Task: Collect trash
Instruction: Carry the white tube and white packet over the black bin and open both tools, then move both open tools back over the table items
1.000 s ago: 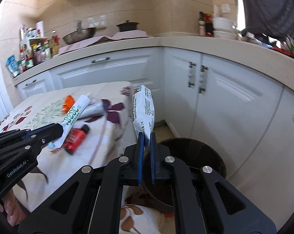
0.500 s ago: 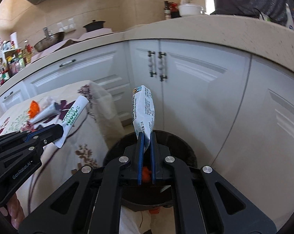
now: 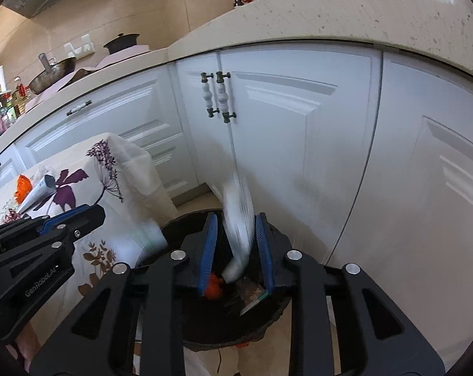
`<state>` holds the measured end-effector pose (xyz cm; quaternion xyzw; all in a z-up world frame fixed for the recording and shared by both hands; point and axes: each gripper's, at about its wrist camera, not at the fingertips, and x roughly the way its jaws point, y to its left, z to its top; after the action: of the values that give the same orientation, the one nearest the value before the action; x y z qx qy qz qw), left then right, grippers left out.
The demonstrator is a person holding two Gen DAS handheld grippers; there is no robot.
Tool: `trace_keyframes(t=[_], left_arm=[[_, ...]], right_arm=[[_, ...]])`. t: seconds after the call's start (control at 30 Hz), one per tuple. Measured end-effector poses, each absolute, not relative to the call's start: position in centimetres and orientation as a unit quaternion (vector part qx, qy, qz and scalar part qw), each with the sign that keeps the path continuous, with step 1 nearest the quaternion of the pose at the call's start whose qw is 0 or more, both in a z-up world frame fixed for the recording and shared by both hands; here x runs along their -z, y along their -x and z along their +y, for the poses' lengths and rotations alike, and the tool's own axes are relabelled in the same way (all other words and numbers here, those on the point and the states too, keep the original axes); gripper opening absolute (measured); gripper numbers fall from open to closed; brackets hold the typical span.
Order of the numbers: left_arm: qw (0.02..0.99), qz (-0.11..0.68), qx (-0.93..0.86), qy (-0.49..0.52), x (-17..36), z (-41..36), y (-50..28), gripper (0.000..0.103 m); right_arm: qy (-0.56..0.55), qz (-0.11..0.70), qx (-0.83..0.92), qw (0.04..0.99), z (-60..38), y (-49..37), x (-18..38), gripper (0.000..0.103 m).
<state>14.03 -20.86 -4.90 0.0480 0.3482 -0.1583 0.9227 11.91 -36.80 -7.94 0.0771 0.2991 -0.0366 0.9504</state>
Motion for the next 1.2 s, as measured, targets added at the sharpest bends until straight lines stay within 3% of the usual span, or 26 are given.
trace_keyframes(t=[0.23,0.73,1.2], left_arm=[[0.931,0.329,0.151,-0.042,3.5,-19.7,-13.1,0.041],[0.949,0.304,0.076,-0.020,0.5,-10.1,-9.8,0.047],[0.949,0.313,-0.037,0.015,1.2,0.9,-6.5,0.047]], right_arm=[[-0.076,0.293,0.027,0.953,-35.7,-11.7,7.0,0.026],[-0.048,0.275,-0.067,0.958,-26.7,-10.9,3.9,0.029],[0.002,0.280,-0.150,0.948,-17.3,-9.5,2.6,0.029]])
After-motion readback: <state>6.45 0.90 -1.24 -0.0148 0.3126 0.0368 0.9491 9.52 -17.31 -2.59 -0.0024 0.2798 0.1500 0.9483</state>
